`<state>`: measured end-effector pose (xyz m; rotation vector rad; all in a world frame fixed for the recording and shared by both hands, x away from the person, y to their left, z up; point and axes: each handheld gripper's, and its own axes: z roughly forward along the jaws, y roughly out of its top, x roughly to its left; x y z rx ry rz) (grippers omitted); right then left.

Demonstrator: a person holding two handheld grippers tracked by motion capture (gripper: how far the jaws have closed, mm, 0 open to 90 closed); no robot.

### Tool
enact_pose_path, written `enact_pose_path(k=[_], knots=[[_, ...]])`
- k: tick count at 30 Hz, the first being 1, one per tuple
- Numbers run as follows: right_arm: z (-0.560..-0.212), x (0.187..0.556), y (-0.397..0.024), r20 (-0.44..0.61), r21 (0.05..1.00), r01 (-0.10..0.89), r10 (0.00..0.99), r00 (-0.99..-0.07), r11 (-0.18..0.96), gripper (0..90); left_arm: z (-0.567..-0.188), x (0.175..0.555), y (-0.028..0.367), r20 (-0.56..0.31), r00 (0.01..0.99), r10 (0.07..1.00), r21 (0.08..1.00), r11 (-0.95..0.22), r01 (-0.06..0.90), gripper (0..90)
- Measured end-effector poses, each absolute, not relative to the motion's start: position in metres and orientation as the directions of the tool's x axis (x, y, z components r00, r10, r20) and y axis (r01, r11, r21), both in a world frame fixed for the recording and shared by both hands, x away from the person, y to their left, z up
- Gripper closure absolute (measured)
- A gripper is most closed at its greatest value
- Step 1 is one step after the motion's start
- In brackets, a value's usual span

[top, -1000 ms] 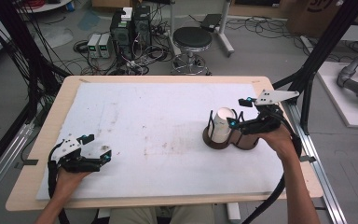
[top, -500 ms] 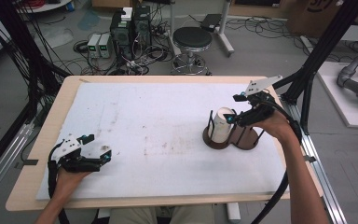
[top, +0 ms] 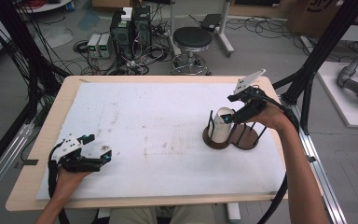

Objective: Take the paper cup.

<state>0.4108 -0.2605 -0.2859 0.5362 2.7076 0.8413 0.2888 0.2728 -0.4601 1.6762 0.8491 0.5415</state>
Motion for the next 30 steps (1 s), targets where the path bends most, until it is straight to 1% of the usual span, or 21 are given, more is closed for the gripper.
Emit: enact_pose_path(k=[7, 18, 19, 23, 24, 26, 30], knots=[[-0.29, 0.421, -0.253, -0.123, 0.517, 0.263, 0.374, -0.919, 0.815, 17.9, -0.46, 0.289, 0.272, -0.071, 0.637, 0.768, 0.96, -0.121, 0.254, 1.9], [-0.295, 0.43, -0.245, -0.121, 0.446, 0.239, 0.323, -0.939, 0.863, 18.0, -0.46, 0.29, 0.272, -0.078, 0.636, 0.767, 0.956, -0.123, 0.266, 2.0], [-0.295, 0.432, -0.242, -0.116, 0.421, 0.242, 0.316, -0.942, 0.874, 18.0, -0.46, 0.29, 0.272, -0.078, 0.638, 0.766, 0.956, -0.123, 0.265, 2.0], [-0.296, 0.434, -0.24, -0.107, 0.413, 0.238, 0.306, -0.946, 0.879, 18.0, -0.46, 0.29, 0.272, -0.079, 0.638, 0.766, 0.956, -0.124, 0.267, 2.0], [-0.298, 0.435, -0.239, -0.109, 0.402, 0.229, 0.295, -0.949, 0.886, 20.1, -0.46, 0.29, 0.272, -0.08, 0.638, 0.766, 0.956, -0.123, 0.268, 1.9], [-0.299, 0.435, -0.239, -0.102, 0.391, 0.227, 0.287, -0.952, 0.892, 20.5, -0.46, 0.29, 0.272, -0.08, 0.638, 0.766, 0.956, -0.123, 0.268, 1.9], [-0.3, 0.436, -0.24, -0.103, 0.379, 0.237, 0.295, -0.95, 0.895, 20.4, -0.46, 0.29, 0.272, -0.077, 0.637, 0.767, 0.955, -0.127, 0.268, 1.9]])
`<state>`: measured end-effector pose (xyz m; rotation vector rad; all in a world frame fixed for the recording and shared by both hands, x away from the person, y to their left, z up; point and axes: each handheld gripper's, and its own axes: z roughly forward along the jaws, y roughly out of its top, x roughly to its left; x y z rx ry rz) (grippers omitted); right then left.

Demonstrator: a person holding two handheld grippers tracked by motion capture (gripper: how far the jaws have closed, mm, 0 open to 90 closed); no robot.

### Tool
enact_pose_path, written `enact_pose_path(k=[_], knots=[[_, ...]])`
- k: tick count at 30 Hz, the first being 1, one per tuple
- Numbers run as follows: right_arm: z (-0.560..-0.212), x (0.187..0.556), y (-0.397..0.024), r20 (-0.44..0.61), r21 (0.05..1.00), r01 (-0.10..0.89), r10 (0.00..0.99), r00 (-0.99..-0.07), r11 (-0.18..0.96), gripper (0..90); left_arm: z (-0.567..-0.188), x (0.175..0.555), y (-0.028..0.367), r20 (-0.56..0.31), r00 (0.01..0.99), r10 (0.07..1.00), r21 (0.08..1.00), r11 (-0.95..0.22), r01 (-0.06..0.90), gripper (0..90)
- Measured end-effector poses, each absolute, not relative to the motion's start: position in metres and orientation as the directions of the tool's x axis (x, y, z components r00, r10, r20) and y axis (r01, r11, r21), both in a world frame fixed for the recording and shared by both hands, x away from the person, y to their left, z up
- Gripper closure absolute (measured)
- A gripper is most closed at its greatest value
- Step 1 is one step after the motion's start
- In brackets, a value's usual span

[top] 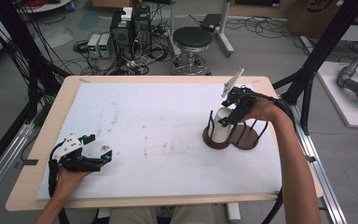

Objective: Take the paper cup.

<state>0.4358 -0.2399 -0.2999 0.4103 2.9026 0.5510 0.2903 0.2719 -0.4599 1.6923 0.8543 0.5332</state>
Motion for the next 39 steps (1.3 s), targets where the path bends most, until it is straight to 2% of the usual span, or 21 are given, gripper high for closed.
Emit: enact_pose_path(k=[10, 15, 39], knots=[[-0.3033, 0.4369, -0.2422, -0.112, 0.35, 0.242, 0.297, -0.948, 0.905, 20.8, -0.46, 0.2903, 0.2716, -0.082, 0.636, 0.767, 0.955, -0.122, 0.27, 2.0], [-0.3036, 0.438, -0.2401, -0.108, 0.34, 0.224, 0.274, -0.956, 0.914, 33.9, -0.4599, 0.2902, 0.2716, -0.079, 0.636, 0.767, 0.955, -0.125, 0.269, 1.9], [-0.2983, 0.436, -0.2437, -0.108, 0.363, 0.232, 0.288, -0.951, 0.902, 35.3, -0.46, 0.2902, 0.2714, -0.081, 0.636, 0.767, 0.955, -0.123, 0.27, 1.9]])
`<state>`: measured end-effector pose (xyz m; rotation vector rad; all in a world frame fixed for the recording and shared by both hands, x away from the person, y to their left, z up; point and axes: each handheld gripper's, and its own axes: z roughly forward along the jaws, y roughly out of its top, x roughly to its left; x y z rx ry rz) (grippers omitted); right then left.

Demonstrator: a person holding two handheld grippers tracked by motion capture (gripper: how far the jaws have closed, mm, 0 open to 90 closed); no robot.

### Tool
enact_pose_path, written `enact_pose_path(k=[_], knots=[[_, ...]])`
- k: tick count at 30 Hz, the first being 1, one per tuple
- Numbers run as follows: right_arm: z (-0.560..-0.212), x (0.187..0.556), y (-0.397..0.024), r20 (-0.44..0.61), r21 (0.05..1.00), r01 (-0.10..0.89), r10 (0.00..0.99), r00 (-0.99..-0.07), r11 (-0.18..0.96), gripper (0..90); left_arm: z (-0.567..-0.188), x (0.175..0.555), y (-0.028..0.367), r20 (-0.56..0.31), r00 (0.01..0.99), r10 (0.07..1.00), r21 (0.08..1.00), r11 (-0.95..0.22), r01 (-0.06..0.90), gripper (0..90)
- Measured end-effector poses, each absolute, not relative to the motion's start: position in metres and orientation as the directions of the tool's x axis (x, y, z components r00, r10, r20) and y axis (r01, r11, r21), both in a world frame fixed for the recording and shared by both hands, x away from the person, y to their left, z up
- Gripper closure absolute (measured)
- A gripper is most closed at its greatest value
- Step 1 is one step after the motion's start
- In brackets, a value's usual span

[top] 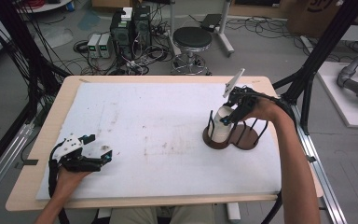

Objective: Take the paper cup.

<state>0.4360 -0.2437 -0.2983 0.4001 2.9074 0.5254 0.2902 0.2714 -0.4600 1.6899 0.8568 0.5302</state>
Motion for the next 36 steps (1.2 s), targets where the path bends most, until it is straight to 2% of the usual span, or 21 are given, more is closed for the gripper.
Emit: enact_pose_path(k=[13, 36], knots=[[-0.277, 0.432, -0.243, -0.13, 0.39, 0.22, 0.291, -0.948, 0.894, 36.2, -0.46, 0.29, 0.272, -0.077, 0.639, 0.766, 0.954, -0.129, 0.27, 1.9], [-0.214, 0.417, -0.242, -0.202, 0.439, 0.186, 0.299, -0.933, 0.879, 37.0, -0.46, 0.29, 0.272, -0.076, 0.638, 0.766, 0.954, -0.129, 0.269, 2.0]])
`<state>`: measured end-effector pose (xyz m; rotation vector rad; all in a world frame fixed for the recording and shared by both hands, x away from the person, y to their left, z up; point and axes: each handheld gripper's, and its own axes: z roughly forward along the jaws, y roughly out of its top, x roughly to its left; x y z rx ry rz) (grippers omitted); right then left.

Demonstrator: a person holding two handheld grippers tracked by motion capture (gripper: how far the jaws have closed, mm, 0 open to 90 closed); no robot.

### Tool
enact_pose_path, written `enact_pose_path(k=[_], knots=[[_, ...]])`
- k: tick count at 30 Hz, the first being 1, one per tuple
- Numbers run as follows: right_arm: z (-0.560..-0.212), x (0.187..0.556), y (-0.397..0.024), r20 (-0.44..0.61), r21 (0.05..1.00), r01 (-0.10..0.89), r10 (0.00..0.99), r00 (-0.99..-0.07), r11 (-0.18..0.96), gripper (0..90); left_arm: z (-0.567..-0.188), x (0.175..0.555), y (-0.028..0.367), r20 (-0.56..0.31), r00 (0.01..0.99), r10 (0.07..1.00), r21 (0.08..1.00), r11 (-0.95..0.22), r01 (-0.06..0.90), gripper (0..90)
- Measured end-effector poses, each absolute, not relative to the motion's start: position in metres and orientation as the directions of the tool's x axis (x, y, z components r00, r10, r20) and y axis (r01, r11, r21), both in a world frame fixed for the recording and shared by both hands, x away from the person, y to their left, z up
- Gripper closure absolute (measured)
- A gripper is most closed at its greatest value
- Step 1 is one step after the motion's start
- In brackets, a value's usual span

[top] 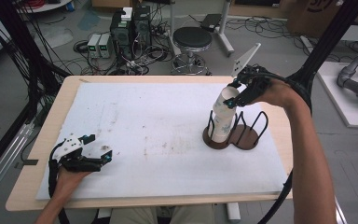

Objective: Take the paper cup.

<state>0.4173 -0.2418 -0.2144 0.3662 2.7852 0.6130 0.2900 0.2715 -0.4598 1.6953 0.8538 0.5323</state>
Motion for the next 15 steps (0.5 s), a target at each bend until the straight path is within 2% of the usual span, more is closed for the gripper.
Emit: enact_pose_path(k=[9, 15], knots=[[-0.206, 0.413, -0.244, -0.21, 0.459, 0.183, 0.307, -0.928, 0.869, 37.1, -0.46, 0.29, 0.271, -0.077, 0.638, 0.766, 0.955, -0.128, 0.269, 2.0], [-0.208, 0.405, -0.25, -0.185, 0.565, 0.159, 0.312, -0.932, 0.809, 37.1, -0.46, 0.29, 0.271, -0.074, 0.639, 0.766, 0.954, -0.132, 0.269, 1.9]])
